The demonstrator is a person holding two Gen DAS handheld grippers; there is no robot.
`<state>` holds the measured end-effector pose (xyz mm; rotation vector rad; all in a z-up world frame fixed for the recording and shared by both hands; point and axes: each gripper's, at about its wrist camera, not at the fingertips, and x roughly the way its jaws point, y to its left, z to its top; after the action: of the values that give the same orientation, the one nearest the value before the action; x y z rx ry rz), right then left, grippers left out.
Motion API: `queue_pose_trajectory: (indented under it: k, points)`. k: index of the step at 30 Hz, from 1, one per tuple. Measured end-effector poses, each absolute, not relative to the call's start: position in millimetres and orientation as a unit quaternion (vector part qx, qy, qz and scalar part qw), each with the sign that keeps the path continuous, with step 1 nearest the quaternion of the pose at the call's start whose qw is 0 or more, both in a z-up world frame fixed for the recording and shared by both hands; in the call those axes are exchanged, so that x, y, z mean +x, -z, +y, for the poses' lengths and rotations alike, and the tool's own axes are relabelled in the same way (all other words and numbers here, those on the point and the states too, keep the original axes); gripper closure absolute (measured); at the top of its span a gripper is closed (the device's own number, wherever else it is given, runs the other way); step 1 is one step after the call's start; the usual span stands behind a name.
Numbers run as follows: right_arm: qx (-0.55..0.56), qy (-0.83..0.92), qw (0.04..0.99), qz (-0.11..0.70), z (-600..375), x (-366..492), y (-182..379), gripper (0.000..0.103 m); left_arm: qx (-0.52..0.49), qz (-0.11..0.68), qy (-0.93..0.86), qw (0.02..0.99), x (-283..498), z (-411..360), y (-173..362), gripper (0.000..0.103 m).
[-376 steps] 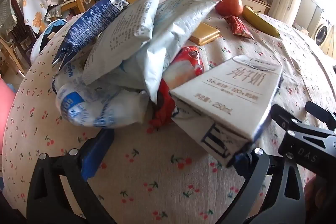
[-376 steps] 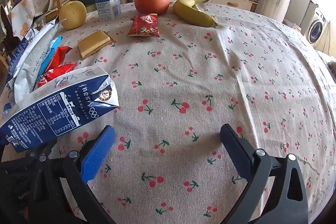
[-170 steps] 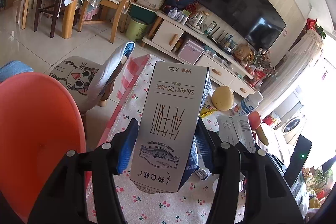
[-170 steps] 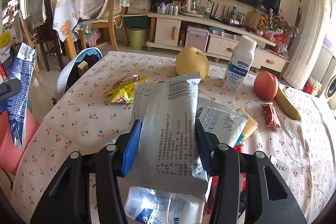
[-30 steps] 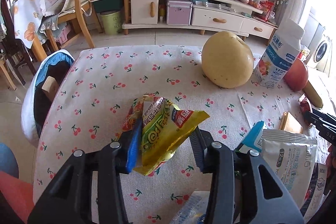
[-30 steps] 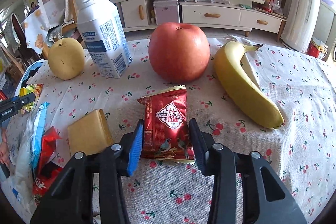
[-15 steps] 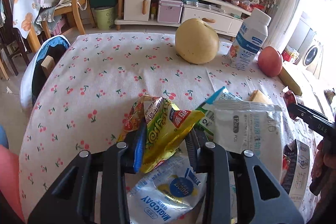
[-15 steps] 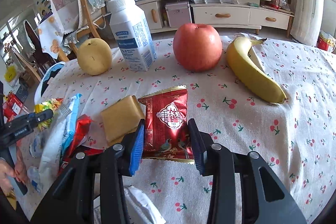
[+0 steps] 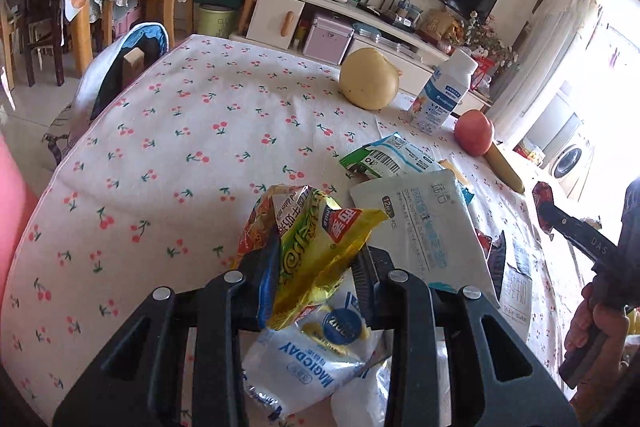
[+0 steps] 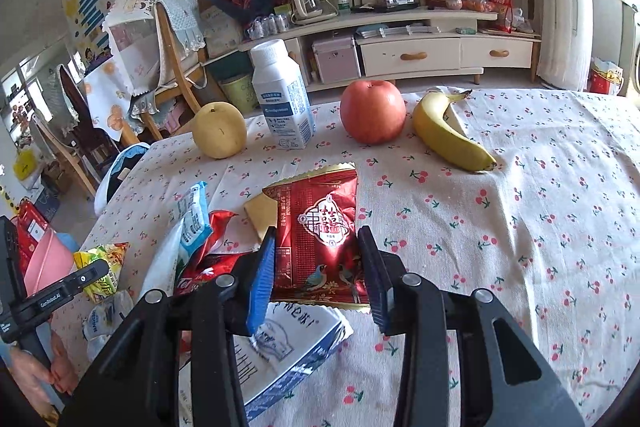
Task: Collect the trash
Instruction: 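Carry both wrappers to the pink bucket and open both tools over it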
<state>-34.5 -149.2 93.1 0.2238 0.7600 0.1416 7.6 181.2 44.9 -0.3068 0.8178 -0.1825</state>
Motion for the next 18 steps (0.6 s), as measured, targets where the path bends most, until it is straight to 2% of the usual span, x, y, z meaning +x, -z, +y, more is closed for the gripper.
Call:
queue_pose_trajectory:
  k: [7, 18]
  points:
    - [0.111, -0.077, 0.92, 0.367, -127.7, -73.9, -102.7, 0.062, -0.189, 0.376, 0.09, 0.903, -17.6, 210.2, -49.0, 0.069]
    - [0.079, -0.133, 0.917, 0.366, -41.1, -104.3, -111.2, 0.062, -0.226, 0.34, 0.098, 0.908, -35.9, 259.5, -69.5, 0.069]
